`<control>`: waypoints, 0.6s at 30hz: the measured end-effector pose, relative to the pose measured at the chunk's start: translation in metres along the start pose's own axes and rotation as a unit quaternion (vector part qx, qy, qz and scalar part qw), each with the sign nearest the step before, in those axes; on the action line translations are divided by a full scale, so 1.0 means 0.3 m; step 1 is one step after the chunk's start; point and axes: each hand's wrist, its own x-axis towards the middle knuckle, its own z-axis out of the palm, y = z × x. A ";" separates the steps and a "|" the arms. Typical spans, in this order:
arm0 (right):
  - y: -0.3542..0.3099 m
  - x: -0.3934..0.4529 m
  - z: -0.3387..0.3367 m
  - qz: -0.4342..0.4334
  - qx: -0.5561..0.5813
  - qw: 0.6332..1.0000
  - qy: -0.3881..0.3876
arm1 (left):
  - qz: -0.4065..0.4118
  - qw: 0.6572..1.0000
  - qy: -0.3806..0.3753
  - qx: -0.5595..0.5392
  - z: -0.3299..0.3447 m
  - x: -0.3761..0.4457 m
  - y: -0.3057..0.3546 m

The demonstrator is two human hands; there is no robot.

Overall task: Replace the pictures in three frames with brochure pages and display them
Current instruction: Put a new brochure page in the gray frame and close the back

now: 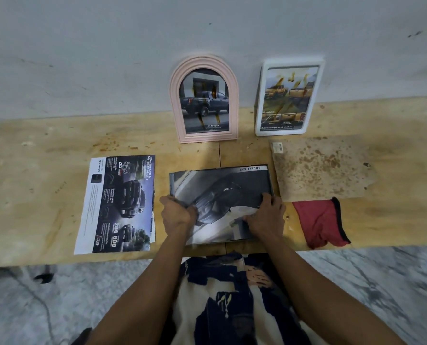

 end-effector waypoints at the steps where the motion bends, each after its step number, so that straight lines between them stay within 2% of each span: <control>1: 0.000 0.001 0.000 -0.001 0.001 1.000 -0.004 | 0.003 1.000 -0.004 -0.024 -0.007 0.004 -0.011; 11: 0.007 -0.010 -0.019 0.010 0.039 0.999 0.014 | 0.120 0.975 -0.074 -0.170 -0.062 0.046 -0.075; 15: 0.010 -0.025 -0.028 0.012 0.089 0.994 0.056 | 0.092 0.960 -0.102 -0.244 -0.104 0.063 -0.094; 18: 0.016 -0.028 -0.052 -0.002 0.195 0.979 0.058 | 0.053 0.944 -0.094 -0.311 -0.129 0.071 -0.118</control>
